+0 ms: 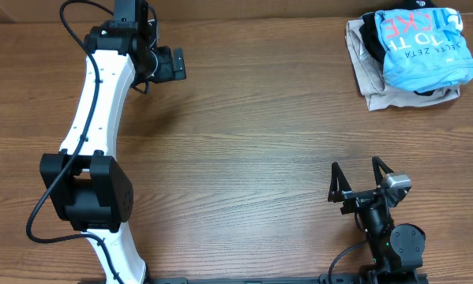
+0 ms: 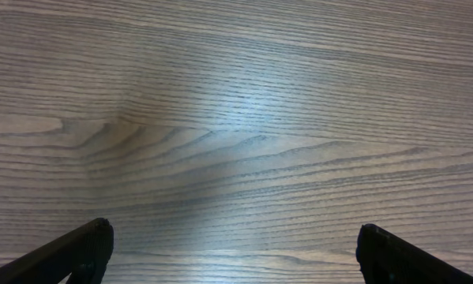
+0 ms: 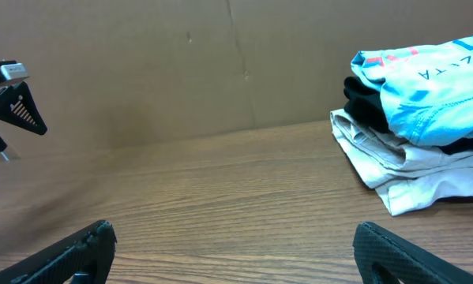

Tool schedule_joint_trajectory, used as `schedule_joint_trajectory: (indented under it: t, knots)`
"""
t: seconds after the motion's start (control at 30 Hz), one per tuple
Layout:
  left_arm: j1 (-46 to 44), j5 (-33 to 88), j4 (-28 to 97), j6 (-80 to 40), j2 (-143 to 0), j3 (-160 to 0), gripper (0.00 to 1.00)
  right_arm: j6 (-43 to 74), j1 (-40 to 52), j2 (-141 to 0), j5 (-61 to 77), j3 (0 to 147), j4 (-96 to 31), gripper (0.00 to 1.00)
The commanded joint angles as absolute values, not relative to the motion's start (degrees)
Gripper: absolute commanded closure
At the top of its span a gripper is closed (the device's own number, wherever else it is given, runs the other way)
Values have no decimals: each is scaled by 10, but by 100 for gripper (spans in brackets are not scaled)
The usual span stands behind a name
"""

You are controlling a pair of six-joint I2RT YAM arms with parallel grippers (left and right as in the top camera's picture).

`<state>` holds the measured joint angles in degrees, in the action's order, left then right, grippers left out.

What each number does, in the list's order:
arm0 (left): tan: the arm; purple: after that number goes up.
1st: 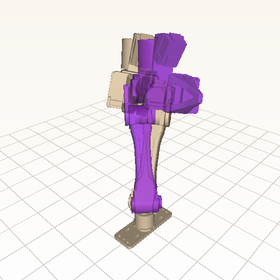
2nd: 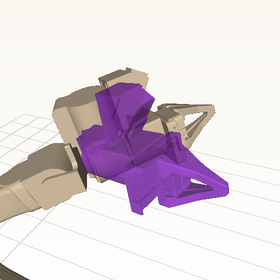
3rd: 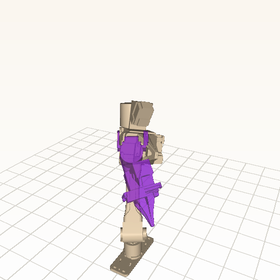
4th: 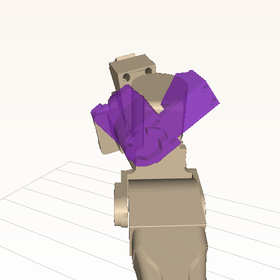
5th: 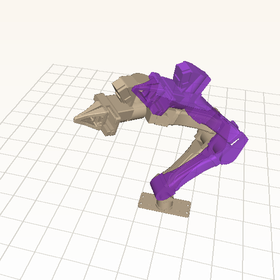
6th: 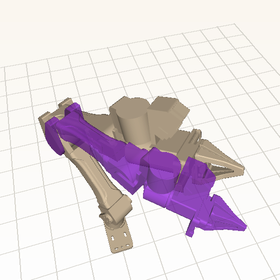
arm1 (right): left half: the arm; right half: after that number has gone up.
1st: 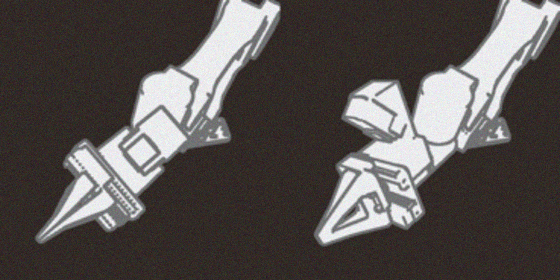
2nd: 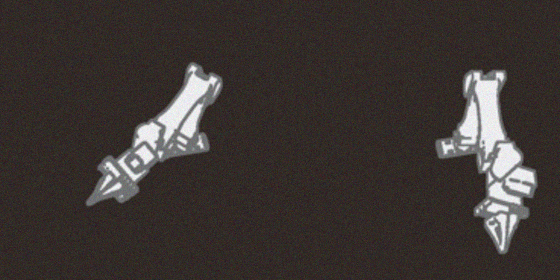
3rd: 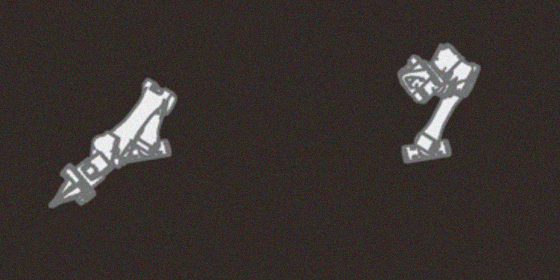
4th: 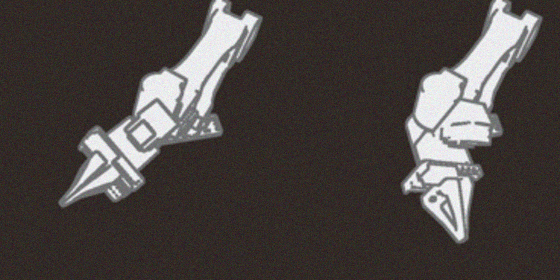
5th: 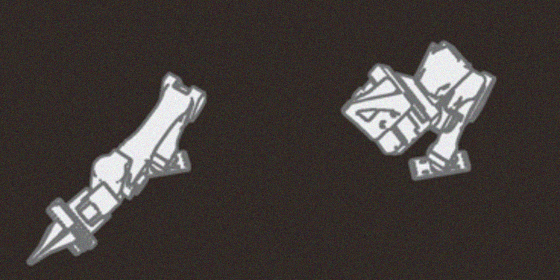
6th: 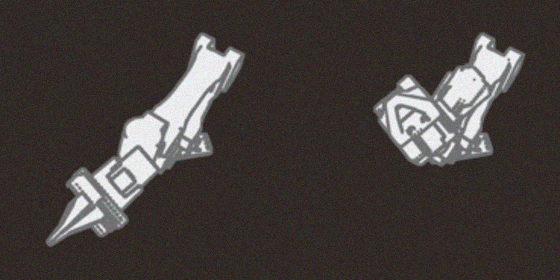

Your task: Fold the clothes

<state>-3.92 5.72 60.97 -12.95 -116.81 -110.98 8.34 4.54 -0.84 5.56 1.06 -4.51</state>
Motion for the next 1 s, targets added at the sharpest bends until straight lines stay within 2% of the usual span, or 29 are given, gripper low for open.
schedule_joint_trajectory:
  t: [0.0,0.53,0.8,0.97]
  knots:
    - [-38,53,608,-116,-1169,-1110,0,86,44,-2,52,5,-43,0]
    - [-40,53,609,-116,-1150,-1110,0,86,44,-2,52,5,-43,0]
    - [-53,48,609,-116,-1023,-1110,0,86,44,-2,52,5,-43,0]
    - [-30,30,595,-118,-932,-1085,0,86,44,-2,52,5,-43,0]
